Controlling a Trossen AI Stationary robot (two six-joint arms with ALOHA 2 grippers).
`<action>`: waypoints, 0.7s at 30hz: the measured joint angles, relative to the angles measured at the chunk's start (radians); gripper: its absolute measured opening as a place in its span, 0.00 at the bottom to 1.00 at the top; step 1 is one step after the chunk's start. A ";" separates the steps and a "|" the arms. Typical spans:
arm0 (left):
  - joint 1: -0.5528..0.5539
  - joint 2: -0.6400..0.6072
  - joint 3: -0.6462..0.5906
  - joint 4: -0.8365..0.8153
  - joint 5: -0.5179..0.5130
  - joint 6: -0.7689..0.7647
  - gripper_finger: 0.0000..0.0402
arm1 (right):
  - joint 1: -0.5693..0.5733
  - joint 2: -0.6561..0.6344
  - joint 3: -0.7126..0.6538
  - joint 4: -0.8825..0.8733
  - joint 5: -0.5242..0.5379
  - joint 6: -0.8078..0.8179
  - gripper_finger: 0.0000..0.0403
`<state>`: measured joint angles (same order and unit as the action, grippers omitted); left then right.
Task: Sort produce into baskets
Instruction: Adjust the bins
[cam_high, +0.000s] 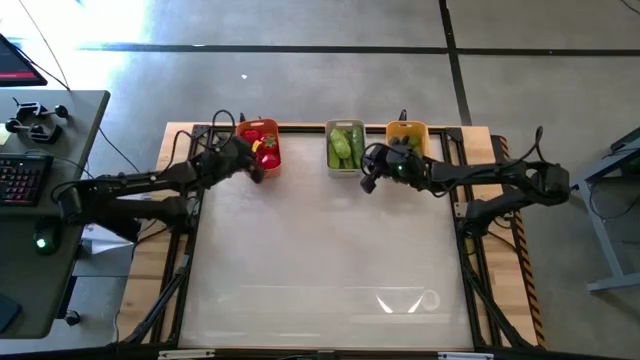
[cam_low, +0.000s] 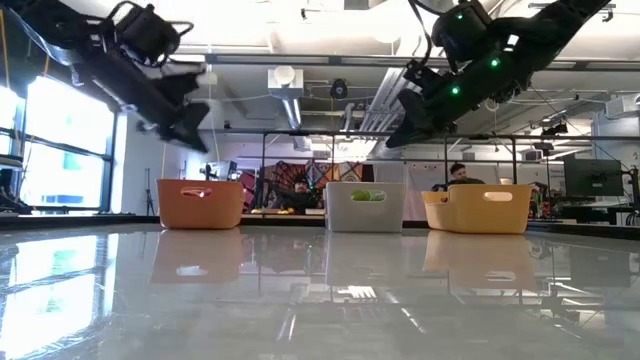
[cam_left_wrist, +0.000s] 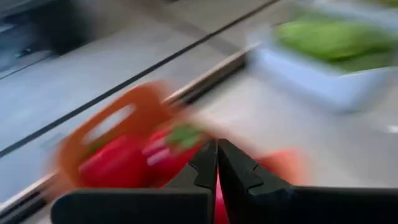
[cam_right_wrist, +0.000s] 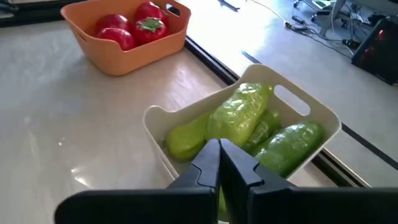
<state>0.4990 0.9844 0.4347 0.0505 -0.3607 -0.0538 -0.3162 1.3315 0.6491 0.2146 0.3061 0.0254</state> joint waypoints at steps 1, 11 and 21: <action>0.017 -0.003 0.000 -0.035 -0.058 -0.019 0.00 | 0.004 0.000 0.000 0.000 0.000 0.000 0.00; 0.243 0.059 0.000 -0.193 -0.154 -0.143 0.00 | 0.031 0.002 0.000 0.032 0.000 0.000 0.00; 0.347 0.177 0.000 -0.054 -0.137 -0.116 0.00 | 0.031 0.002 0.000 0.038 0.003 0.011 0.00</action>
<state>0.8459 1.1611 0.4343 -0.0035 -0.4974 -0.1700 -0.2848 1.3331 0.6491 0.2523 0.3092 0.0361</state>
